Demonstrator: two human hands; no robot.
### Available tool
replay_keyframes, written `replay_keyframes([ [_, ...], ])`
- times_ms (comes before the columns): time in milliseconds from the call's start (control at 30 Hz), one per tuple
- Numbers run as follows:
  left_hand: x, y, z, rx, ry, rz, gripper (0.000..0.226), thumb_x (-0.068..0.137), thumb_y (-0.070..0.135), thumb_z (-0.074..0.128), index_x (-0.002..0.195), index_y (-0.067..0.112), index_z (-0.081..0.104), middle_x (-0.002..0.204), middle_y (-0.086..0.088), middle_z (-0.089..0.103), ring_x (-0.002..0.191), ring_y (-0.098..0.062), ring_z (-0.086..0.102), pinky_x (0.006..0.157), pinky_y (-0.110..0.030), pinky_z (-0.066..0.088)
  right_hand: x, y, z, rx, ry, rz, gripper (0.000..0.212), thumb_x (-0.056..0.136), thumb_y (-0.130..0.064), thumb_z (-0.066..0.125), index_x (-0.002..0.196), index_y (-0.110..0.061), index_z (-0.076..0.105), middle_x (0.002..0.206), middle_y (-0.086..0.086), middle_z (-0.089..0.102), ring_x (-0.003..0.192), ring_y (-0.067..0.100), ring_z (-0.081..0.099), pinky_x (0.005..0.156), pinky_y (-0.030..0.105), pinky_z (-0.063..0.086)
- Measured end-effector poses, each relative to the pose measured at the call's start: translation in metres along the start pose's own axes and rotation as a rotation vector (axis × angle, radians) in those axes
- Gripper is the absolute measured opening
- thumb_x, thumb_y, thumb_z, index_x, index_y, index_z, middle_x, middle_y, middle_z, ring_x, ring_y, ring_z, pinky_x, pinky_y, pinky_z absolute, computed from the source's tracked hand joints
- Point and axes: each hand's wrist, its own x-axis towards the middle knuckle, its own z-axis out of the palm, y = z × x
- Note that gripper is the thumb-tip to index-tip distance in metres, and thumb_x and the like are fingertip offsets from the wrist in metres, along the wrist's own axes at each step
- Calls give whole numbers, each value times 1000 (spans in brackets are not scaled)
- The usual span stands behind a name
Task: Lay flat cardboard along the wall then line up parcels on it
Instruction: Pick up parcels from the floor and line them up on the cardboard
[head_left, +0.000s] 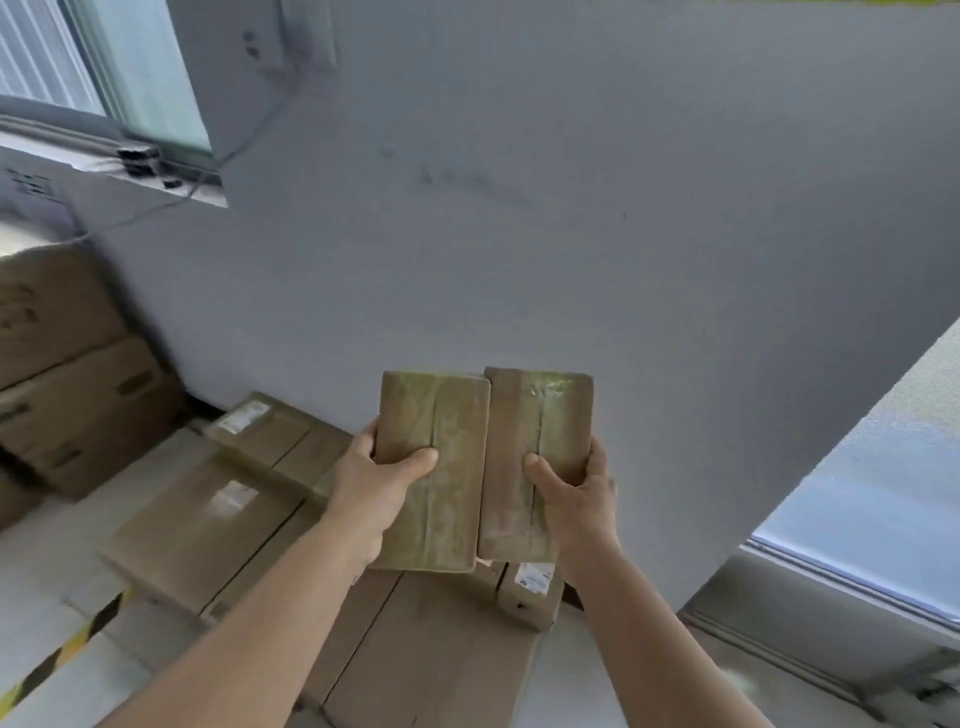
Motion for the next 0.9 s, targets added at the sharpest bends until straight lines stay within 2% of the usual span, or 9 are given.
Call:
replay_keyframes([
  [167,2,5,-89,-78,134,28,50,80,17,76,121,34,52,99,10,65,89,-9,60,74,-33,47,-22,-12,88,-27,-121,-18,69,80,-37,73,137,-45,34,118,-3,38,94,13,52,88,44,52],
  [267,12,5,-154,-92,182,11,52,78,21,77,122,34,53,103,9,67,95,-13,63,84,-40,50,-39,-13,153,-46,-187,-30,75,72,-44,75,136,-45,35,123,-3,41,99,18,54,91,49,51],
  [333,21,7,-200,-97,203,20,48,79,19,76,116,39,52,102,10,67,95,-13,63,84,-39,50,-52,-11,201,-51,-213,-37,84,61,-52,75,135,-46,36,126,-1,45,106,23,55,91,51,51],
  [467,41,11,-288,-102,242,33,50,81,15,74,121,36,53,104,8,66,96,-14,63,82,-37,51,-76,-13,291,-70,-276,-24,82,70,-44,77,139,-42,33,127,0,40,110,26,51,93,53,50],
  [600,62,11,-362,-97,301,-2,57,79,18,76,129,32,52,105,8,67,98,-17,64,90,-45,51,-94,-15,370,-54,-361,-16,90,50,-57,75,132,-47,37,130,1,46,109,25,55,89,51,52],
  [733,84,15,-414,-103,347,-18,60,80,19,75,131,34,49,104,10,65,96,-15,62,89,-44,50,-100,-18,429,-30,-422,3,80,53,-48,77,125,-48,43,128,1,48,106,23,58,87,50,54],
  [900,125,16,-455,-119,361,-44,48,82,16,73,119,37,49,99,10,64,89,-13,62,76,-37,49,-84,-17,486,-44,-436,12,62,71,-27,80,121,-45,47,125,2,45,105,23,56,89,50,53],
])
